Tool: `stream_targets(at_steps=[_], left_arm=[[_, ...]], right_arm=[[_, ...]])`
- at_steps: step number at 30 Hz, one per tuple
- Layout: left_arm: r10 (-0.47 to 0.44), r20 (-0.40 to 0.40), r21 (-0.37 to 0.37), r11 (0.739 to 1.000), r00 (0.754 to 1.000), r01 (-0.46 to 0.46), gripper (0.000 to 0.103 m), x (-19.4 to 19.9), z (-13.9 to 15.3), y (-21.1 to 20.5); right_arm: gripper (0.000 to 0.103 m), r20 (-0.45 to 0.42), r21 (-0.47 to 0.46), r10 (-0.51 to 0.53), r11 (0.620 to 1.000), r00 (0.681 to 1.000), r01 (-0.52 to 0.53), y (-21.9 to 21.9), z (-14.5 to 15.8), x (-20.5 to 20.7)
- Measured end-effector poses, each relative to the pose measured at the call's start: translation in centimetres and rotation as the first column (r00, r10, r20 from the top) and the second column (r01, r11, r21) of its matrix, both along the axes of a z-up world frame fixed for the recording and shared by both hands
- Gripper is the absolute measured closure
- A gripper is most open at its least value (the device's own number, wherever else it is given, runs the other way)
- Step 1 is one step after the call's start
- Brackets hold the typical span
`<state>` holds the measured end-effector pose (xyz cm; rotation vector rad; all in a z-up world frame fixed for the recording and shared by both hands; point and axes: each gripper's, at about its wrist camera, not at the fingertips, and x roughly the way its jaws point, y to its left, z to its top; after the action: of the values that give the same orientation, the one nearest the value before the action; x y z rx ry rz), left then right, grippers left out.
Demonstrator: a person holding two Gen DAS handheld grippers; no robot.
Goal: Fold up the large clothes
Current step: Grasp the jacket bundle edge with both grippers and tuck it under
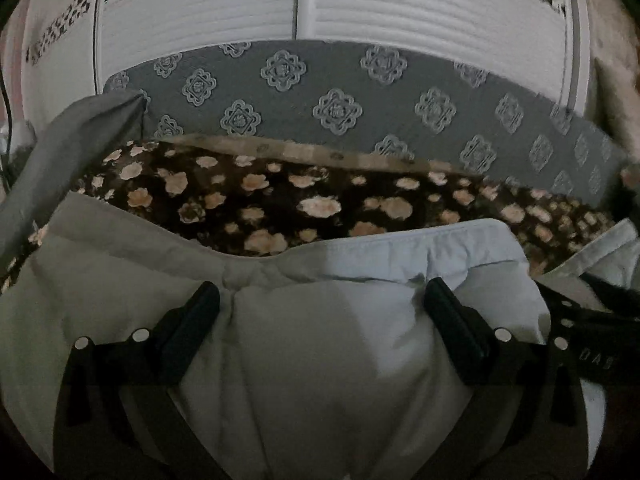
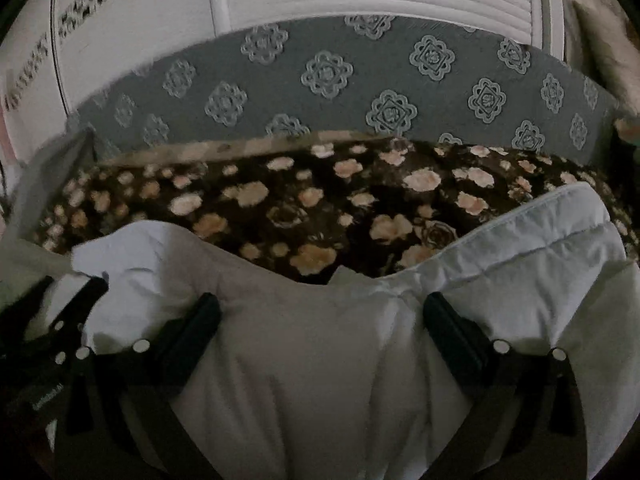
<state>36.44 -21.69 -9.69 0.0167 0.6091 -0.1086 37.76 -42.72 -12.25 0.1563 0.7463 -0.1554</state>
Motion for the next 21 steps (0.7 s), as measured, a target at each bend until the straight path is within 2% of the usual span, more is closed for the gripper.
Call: stream_targets(at_steps=[8,21], left_arm=[[-0.015,-0.097,-0.002,1.000,0.995,0.015,0.003,2.2,-1.5,-0.4],[0.012,-0.162,0.049,0.999,0.987,-0.005,0.003,3.6,-2.2,-1.1]], right_arm=[[0.001,-0.078,0.017,0.010,1.000,0.997,-0.009,0.1,-1.4,1.1],[0.001,-0.149,-0.004,-0.006,1.000,0.989,0.006,0.2,-2.5,2.7]])
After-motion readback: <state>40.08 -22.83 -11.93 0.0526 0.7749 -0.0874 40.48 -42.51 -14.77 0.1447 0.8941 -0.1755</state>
